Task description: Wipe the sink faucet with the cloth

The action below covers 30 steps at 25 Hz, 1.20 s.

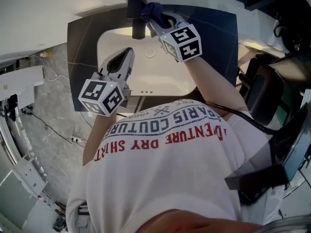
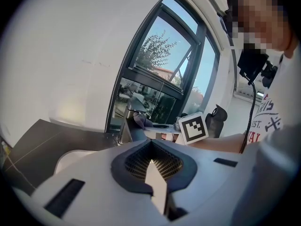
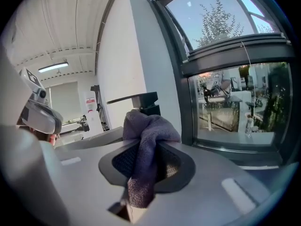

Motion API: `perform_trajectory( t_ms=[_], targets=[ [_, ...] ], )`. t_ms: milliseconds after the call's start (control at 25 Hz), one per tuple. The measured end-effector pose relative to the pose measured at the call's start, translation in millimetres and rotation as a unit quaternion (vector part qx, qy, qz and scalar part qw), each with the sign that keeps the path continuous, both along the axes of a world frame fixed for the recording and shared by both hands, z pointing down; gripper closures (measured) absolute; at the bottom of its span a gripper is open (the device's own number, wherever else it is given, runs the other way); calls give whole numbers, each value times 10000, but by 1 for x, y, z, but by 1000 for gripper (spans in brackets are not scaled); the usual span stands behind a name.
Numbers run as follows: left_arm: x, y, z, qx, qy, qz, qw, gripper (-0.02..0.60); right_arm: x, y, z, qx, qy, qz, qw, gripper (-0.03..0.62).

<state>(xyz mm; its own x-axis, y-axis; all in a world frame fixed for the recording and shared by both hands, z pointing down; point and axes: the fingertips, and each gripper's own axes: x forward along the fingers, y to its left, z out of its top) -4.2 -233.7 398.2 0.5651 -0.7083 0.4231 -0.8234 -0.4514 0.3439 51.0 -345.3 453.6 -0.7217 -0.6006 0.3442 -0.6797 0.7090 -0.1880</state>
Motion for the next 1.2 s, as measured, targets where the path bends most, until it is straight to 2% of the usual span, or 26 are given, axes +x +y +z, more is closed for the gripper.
perform_trajectory(
  t_ms=[320, 760, 960, 1200],
  targets=[
    [1, -1, -2, 25, 6, 31, 10000, 581, 12, 3, -7, 52, -60, 122, 9999, 525],
    [9, -1, -5, 57, 16, 81, 9999, 580, 55, -13, -69, 529, -667, 872, 9925, 525],
    [5, -2, -5, 59, 15, 47, 10000, 580, 48, -27, -94, 753, -892, 993, 9882, 525],
    [-2, -5, -3, 29, 35, -25, 10000, 581, 26, -30, -92, 718, -940, 860, 9893, 525]
  ],
)
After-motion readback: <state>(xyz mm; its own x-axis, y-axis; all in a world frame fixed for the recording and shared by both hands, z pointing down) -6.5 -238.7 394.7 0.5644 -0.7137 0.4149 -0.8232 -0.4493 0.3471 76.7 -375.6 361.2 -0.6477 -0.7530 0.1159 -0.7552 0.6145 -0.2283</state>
